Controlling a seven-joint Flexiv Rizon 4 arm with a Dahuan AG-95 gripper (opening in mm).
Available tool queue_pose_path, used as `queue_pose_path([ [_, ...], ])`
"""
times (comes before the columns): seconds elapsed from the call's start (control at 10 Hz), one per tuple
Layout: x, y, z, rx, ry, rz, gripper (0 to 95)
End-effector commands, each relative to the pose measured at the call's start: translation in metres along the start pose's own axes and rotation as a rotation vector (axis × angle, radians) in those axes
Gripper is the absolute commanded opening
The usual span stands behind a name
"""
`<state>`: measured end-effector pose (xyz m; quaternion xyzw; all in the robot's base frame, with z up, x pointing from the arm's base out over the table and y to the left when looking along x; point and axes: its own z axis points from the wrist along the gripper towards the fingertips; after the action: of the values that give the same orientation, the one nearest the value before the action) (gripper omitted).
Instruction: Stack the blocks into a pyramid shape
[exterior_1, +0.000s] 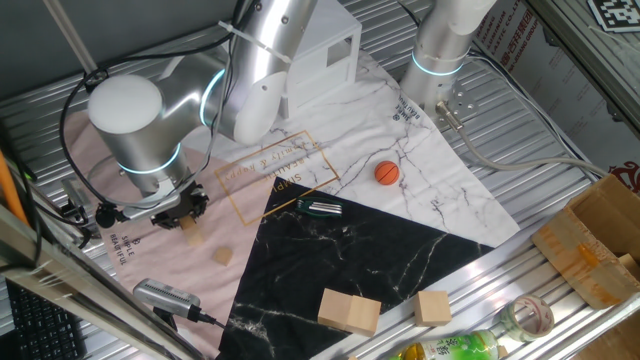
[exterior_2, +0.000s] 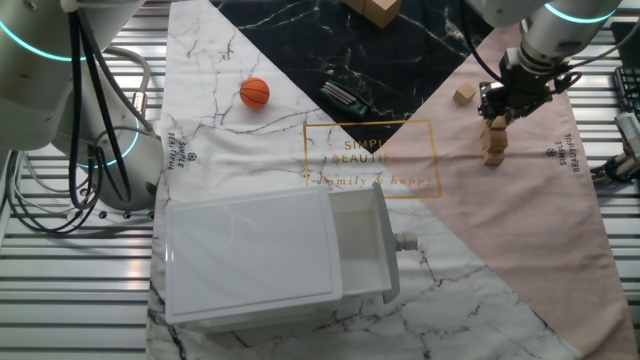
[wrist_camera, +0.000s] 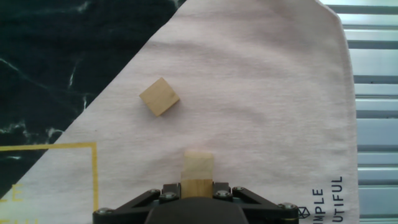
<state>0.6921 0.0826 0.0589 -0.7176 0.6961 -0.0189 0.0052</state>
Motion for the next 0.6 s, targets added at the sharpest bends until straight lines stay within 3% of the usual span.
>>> queue_pose_path([
  [0.1, 0.0006, 0.0004, -0.0003, 0.002, -0.001, 0.001, 0.0],
  [0.6, 0.0009, 0.0001, 0.0002, 0.006, -0.004, 0.006, 0.0],
])
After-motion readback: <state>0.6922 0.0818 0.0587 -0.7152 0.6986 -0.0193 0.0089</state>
